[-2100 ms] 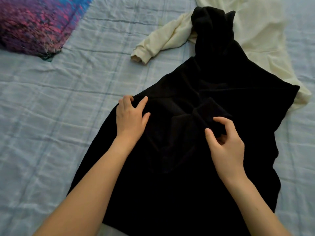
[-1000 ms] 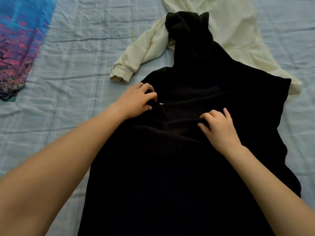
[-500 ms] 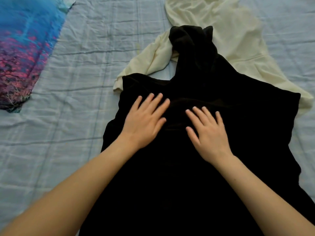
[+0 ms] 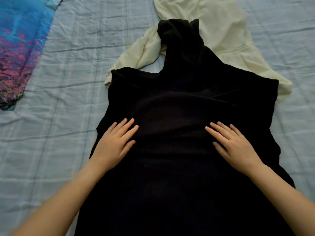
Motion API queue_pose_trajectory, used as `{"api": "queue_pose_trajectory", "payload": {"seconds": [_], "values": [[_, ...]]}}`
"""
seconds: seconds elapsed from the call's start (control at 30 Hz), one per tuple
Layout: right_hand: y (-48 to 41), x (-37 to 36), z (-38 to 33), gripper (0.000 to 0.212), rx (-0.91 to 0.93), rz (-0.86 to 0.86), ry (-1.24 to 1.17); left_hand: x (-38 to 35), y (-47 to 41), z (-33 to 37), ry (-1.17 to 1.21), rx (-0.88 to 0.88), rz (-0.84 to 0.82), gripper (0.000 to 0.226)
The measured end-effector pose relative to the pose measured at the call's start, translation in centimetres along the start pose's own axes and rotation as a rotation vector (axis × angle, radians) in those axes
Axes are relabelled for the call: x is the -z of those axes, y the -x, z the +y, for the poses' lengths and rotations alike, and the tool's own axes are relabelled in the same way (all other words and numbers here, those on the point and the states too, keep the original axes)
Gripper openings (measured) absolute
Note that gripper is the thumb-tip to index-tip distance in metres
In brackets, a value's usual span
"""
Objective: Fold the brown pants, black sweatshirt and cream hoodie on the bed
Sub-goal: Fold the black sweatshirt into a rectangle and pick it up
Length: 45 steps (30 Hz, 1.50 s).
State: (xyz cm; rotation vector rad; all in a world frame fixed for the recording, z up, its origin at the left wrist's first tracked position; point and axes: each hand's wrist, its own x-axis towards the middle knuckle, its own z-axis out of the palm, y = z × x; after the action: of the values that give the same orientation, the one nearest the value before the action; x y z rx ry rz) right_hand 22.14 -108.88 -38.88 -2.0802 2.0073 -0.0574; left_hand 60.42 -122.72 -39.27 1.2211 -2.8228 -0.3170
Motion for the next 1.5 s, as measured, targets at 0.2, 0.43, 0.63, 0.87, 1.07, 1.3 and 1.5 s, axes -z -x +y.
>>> {"api": "queue_pose_trajectory", "payload": {"seconds": [0.2, 0.43, 0.63, 0.87, 1.07, 1.3, 1.5], "values": [[0.6, 2.2, 0.5, 0.062, 0.014, 0.088, -0.118, 1.6, -0.5, 0.7, 0.182, 0.089, 0.095, 0.043], [3.3, 1.8, 0.4, 0.053, 0.029, -0.062, -0.03, 2.5, -0.2, 5.0, 0.005, 0.134, -0.024, 0.052], [-4.6, 0.9, -5.6, 0.056, -0.074, 0.121, 0.077, -0.1, -7.7, 11.4, -0.092, -0.024, 0.008, 0.056], [-5.2, -0.6, 2.5, 0.058, -0.062, -0.082, 0.096, -2.8, -9.8, 5.9, -0.1, 0.119, -0.134, 0.059], [-5.6, 1.6, 1.4, 0.056, -0.01, -0.043, 0.043, -0.3, -10.7, 7.1, -0.095, 0.057, -0.012, 0.051], [-13.6, 6.2, 3.4, 0.049, 0.008, 0.274, -0.248, 2.4, -19.2, 5.6, 0.227, 0.008, 0.37, 0.03], [-21.9, 8.4, 7.1, 0.058, -0.112, 0.221, -0.121, 3.1, -27.2, 3.8, 0.54, 0.214, 0.41, 0.058]]}}
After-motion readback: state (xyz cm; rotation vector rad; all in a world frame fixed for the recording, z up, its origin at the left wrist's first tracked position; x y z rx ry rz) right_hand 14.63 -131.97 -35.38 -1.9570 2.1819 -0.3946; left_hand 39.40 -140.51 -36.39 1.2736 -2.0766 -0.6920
